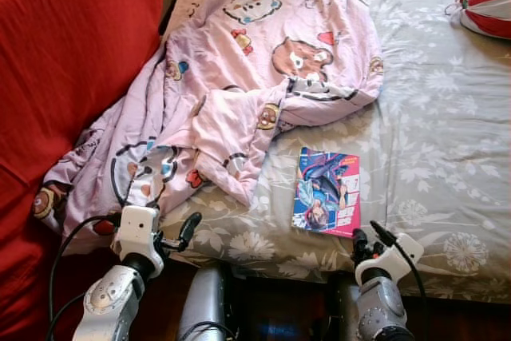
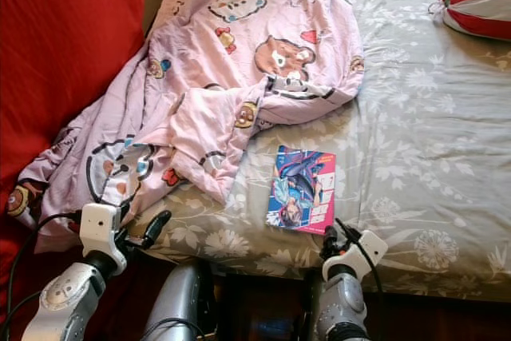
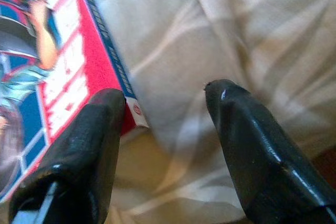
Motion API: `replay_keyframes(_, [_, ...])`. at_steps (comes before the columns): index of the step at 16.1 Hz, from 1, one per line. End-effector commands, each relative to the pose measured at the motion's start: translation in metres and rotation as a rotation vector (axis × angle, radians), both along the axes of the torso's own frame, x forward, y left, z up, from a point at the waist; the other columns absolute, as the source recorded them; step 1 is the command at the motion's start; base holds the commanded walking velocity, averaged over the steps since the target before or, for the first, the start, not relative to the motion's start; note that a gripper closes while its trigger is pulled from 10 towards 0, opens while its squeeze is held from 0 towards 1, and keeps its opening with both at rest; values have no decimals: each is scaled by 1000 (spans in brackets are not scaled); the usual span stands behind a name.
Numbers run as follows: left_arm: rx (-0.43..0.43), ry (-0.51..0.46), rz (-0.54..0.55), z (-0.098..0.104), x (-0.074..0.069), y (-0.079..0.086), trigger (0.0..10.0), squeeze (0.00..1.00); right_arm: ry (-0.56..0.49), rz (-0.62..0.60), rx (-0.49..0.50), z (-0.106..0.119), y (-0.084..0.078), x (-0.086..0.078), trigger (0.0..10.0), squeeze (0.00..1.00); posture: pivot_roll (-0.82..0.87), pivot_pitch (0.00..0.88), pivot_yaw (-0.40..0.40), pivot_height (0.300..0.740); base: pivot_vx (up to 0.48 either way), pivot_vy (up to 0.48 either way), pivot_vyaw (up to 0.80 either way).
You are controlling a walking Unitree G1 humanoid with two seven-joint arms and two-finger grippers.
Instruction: Clean up the room
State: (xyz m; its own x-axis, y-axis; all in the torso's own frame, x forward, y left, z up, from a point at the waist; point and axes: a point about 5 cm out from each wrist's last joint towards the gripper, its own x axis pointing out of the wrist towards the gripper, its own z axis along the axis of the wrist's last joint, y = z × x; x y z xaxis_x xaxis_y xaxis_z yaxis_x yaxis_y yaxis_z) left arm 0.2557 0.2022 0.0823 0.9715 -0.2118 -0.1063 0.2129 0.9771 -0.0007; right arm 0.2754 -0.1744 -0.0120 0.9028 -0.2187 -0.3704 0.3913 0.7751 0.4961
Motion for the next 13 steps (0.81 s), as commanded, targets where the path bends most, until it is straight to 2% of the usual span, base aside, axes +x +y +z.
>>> replay_keyframes(1, [14, 13, 14, -4, -2, 4, 10000, 0, -24, 19, -5, 1, 5, -1, 10000, 0, 169, 206, 61, 601, 0, 0, 0])
replay_keyframes(2, [14, 10, 17, -3, -2, 5, 10000, 0, -89, 48, 5, 8, 11, 6, 10000, 0, 170, 204, 61, 601, 0, 0, 0])
replay_keyframes(6, [16, 11, 19, -4, -1, 6, 10000, 0, -212, 101, 18, 28, 22, 21, 10000, 0, 166, 203, 59, 601, 0, 0, 0])
replay_keyframes(8, [13, 12, 19, -5, -1, 5, 10000, 0, -209, 103, 22, 31, 21, 26, 10000, 0, 168, 201, 60, 601, 0, 0, 0])
replay_keyframes(10, [15, 15, 19, -6, -2, 5, 10000, 0, -198, 171, 25, 31, 24, 29, 10000, 0, 175, 204, 61, 601, 0, 0, 0])
replay_keyframes(13, [19, 19, 25, -7, -4, 7, 10000, 0, -181, 113, 46, 30, 13, 29, 10000, 0, 177, 207, 62, 601, 0, 0, 0])
